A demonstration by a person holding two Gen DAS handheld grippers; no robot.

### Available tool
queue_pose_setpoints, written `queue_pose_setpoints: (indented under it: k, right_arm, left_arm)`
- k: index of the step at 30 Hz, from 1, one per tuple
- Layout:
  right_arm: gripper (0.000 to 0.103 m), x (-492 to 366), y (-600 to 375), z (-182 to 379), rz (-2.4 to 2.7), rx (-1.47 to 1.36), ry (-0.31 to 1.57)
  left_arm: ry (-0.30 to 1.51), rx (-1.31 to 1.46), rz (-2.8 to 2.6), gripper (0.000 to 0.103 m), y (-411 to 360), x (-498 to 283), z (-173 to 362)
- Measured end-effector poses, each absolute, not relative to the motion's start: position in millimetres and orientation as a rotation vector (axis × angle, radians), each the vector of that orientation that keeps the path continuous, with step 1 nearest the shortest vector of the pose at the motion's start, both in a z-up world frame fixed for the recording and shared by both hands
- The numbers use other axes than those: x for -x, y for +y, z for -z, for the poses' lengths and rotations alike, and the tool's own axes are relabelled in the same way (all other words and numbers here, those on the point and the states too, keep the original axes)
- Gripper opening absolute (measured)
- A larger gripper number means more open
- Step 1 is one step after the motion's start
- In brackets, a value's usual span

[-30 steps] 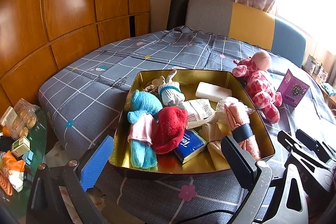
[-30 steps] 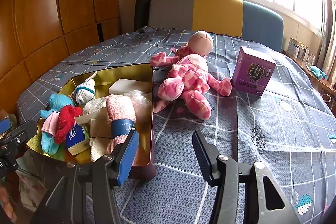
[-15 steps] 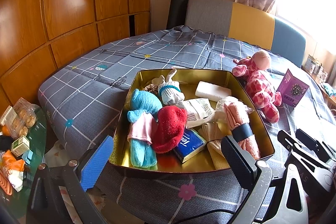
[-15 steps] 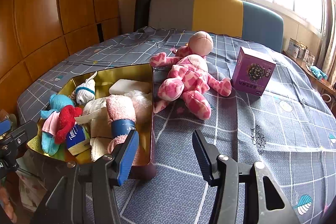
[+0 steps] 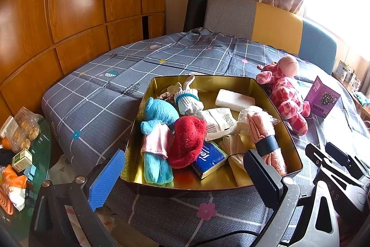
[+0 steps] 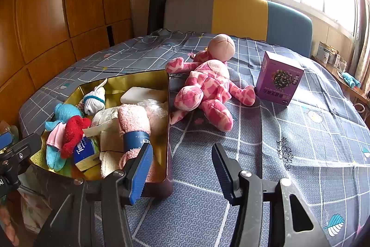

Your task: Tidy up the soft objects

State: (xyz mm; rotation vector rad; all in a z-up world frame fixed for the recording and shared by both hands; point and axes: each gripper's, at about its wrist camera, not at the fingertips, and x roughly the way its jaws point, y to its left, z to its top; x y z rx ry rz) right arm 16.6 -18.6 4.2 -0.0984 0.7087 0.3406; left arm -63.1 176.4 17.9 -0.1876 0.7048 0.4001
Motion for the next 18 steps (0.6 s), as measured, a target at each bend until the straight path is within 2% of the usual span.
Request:
queue_pose_setpoints:
  k: [18]
  right_arm:
    - [0.054,-16.5,-18.2,-2.9,-0.341,0.097,0.714]
  left_arm:
    - [0.709,0.197,-0.394,0.103,176.1,63.2,-17.3]
